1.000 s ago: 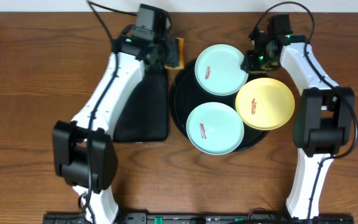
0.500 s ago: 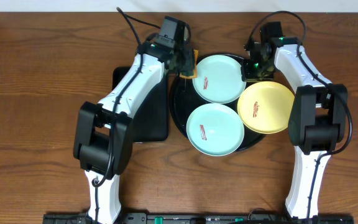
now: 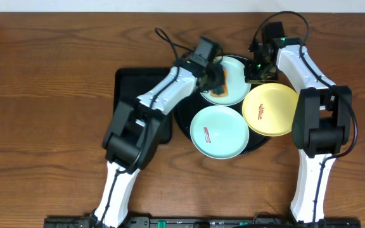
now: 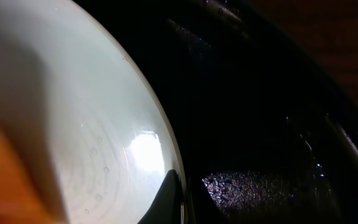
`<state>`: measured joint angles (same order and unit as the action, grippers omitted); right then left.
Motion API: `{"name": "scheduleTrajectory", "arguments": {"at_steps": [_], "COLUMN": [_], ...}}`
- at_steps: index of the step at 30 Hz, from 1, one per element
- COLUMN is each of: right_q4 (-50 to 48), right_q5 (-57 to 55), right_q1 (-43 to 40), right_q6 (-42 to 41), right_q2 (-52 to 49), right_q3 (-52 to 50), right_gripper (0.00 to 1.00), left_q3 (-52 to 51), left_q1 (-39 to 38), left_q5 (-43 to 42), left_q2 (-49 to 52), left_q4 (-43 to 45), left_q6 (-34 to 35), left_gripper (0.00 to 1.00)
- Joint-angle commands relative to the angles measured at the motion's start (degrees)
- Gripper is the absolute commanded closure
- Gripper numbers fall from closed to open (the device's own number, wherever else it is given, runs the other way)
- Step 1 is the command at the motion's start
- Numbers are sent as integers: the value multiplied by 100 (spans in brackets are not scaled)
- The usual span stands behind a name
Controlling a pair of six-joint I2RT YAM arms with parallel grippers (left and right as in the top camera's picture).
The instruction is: Clean dirty plates on tray and stack at the side
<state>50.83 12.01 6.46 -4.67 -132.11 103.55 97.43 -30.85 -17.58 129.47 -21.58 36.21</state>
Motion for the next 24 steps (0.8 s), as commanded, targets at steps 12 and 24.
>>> {"name": "scheduleTrajectory", "arguments": {"at_steps": [12,24], "right_q4": [131,179], "right_q5": [-258,-258], "right_q1": [79,79], "right_q6": [-66,-66], "right_q2": [11,11], "right_q3": [-15,-15], "right_gripper": [99,99], "left_q3": [66,337], "left_q1": [13,-151], "left_q5": [3283,1744], "left_q2": [374,404], "left_q4": [-909,-581], "left_q6": [-1506,-748], "left_gripper": [93,92]}}
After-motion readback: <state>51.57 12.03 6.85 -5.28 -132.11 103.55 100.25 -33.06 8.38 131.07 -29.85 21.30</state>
